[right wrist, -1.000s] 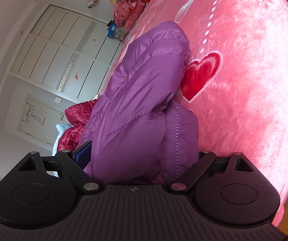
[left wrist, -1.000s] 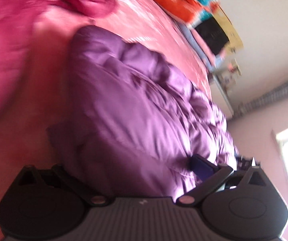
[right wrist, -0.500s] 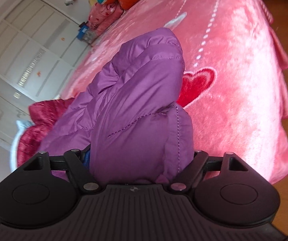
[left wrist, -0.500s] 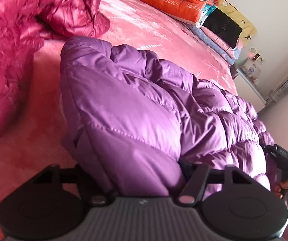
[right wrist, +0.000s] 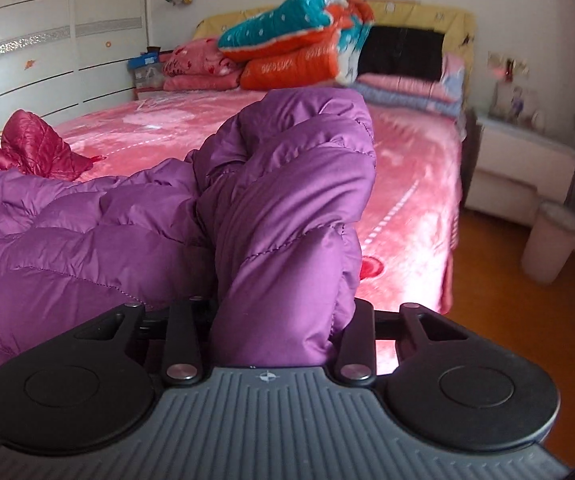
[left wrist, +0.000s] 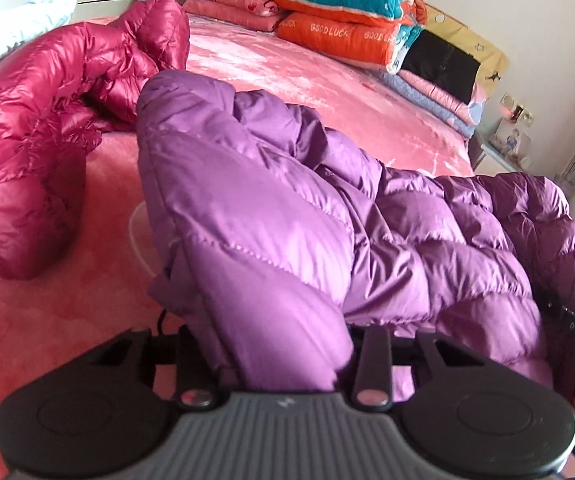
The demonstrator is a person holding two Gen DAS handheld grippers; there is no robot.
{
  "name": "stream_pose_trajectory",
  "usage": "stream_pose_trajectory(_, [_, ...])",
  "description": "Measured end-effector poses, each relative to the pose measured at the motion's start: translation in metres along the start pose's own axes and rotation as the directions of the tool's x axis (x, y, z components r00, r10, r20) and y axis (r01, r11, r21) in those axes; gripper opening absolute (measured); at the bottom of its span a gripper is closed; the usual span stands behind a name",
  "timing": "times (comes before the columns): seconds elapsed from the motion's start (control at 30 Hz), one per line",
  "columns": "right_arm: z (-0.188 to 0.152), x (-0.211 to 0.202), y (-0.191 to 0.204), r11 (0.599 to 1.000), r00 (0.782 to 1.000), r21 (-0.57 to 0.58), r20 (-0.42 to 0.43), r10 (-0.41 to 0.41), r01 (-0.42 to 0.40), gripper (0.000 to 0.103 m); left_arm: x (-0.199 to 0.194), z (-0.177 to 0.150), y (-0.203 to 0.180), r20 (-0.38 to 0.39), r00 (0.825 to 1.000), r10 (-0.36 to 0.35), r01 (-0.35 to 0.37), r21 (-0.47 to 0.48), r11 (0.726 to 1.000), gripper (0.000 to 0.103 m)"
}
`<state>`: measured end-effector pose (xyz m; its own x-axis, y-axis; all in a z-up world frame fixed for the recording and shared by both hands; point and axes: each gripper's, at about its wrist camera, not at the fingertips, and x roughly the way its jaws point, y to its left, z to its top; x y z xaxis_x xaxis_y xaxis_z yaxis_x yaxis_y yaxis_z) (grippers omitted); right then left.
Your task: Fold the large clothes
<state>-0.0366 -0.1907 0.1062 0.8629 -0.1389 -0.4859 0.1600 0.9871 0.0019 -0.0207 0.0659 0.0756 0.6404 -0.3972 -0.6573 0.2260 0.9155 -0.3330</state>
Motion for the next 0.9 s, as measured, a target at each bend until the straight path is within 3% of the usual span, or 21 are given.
stream_pose_trajectory(0.23, [-0.013,-0.053,0.021,0.987,0.988,-0.107,0.114,-0.106,0.118,0.039,-0.025,-0.016,-0.004,0.009,1.000,-0.028,0.028,-0.023,0.999,0.035])
stream_pose_trajectory(0.5, [-0.012,-0.104,0.035,0.961,0.957,-0.164,0.223,-0.183,0.222,0.037,-0.068,-0.014,-0.011,0.070,0.990,-0.123,0.125,-0.029,0.992,0.033])
stream_pose_trajectory(0.7, [0.004,-0.140,0.050,0.935,0.919,-0.186,0.316,-0.235,0.303,0.036,-0.108,0.015,-0.022,0.158,0.970,-0.186,0.186,0.019,0.982,0.033])
stream_pose_trajectory(0.9, [0.048,-0.165,0.045,0.914,0.873,-0.170,0.402,-0.277,0.368,0.036,-0.130,0.068,-0.043,0.227,0.942,-0.248,0.240,0.062,0.969,0.033])
